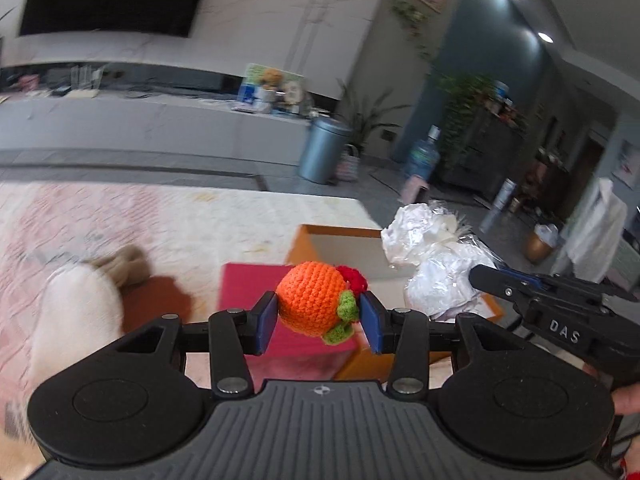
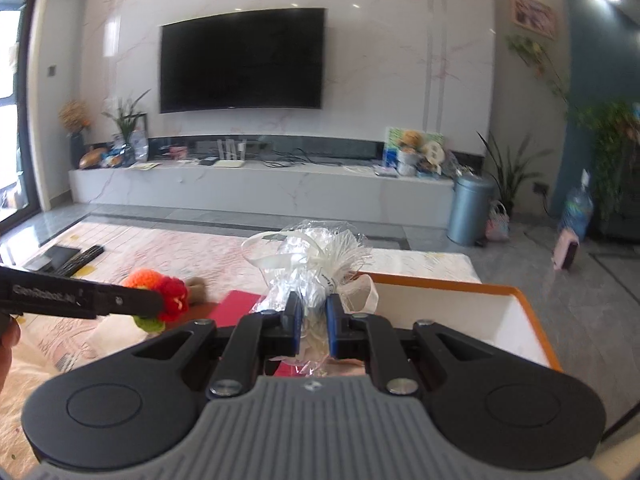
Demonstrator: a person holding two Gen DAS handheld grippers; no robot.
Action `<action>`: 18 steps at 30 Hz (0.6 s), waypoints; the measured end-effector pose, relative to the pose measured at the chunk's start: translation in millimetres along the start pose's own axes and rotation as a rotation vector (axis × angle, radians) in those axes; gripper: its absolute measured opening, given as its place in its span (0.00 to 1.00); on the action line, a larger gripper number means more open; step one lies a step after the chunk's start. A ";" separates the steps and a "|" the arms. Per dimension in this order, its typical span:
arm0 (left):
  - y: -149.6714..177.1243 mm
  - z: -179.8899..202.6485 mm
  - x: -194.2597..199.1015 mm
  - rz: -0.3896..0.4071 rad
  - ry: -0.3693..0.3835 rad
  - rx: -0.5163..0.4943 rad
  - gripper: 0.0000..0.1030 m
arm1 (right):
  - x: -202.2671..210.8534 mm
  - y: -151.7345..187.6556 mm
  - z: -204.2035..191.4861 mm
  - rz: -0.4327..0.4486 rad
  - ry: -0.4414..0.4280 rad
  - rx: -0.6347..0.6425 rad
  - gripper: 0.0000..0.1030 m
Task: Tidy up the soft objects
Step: 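Lift the fruit and bundle and carry both over the orange box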
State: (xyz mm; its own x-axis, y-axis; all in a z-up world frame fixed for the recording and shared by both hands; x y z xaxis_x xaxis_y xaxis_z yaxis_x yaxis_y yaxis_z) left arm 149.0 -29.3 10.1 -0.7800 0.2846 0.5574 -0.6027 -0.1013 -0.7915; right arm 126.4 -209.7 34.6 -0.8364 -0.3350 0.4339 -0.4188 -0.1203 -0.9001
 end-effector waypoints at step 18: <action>-9.5 102.9 -184.1 -0.352 0.137 -0.095 0.49 | -68.4 19.8 177.9 -0.328 -0.004 -0.181 0.10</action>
State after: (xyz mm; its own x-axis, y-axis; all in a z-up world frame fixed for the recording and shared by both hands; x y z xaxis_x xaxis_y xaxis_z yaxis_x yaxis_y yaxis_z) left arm 281.0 -178.8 -59.2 -0.4941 0.4118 0.7657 -0.8062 0.1126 -0.5808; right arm 238.2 -355.4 -20.0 -0.6460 -0.3100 0.6976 -0.7202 -0.0552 -0.6915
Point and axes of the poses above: each gripper's, at about its wrist camera, not at the fingertips, and x roughly against the way its jaws point, z to its right, y to its underside, the point moved 4 cm from there along -x, roughly the way its jaws point, and after that the axes turned 7 degrees about -y, right-handed, at the moved point
